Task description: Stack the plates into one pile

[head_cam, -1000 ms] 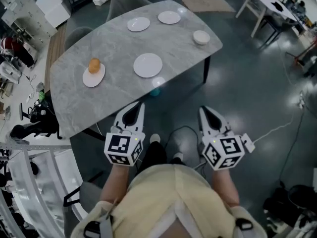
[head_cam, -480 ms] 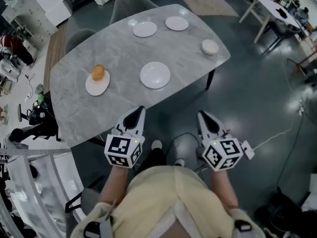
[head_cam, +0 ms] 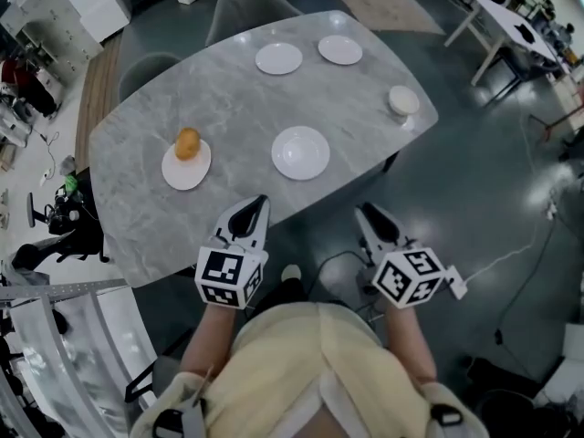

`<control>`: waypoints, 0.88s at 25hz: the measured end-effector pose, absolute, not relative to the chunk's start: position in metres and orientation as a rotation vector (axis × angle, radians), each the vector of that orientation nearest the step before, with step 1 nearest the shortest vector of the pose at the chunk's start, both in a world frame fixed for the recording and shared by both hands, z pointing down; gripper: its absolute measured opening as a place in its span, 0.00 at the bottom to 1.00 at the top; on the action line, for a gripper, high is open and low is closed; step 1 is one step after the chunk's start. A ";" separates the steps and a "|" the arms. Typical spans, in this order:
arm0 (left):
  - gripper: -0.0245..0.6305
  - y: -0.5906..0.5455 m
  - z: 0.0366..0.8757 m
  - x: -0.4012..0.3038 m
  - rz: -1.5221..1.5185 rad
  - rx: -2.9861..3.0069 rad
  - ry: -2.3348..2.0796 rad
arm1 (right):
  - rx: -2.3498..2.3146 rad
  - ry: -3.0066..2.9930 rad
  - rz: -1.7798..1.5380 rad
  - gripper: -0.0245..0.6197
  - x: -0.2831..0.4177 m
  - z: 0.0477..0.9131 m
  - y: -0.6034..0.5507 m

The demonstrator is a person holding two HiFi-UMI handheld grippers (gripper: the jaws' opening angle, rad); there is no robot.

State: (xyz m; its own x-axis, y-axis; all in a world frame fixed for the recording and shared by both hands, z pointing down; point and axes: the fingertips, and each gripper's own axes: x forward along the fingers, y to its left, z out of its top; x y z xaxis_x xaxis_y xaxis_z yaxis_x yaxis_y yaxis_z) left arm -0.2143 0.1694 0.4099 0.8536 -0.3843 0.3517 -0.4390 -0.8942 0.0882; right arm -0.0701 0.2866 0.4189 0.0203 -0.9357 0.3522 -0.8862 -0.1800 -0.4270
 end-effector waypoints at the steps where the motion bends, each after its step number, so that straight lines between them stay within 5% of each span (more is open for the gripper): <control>1: 0.04 0.166 0.411 -0.216 0.498 2.865 -0.638 | -2.170 1.950 -0.894 0.14 -0.072 0.422 0.282; 22: 0.04 0.095 0.448 -0.197 0.600 2.769 -0.774 | -1.967 2.077 -1.225 0.22 -0.028 0.469 0.175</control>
State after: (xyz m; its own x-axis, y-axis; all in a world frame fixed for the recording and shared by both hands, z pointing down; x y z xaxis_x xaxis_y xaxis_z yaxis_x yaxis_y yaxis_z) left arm -0.1968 0.0949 0.4484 0.7801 -0.4502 0.4345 -0.5331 -0.8418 0.0850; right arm -0.0279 0.1748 0.4687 -0.2005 -0.8552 0.4780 -0.8320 -0.1090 -0.5440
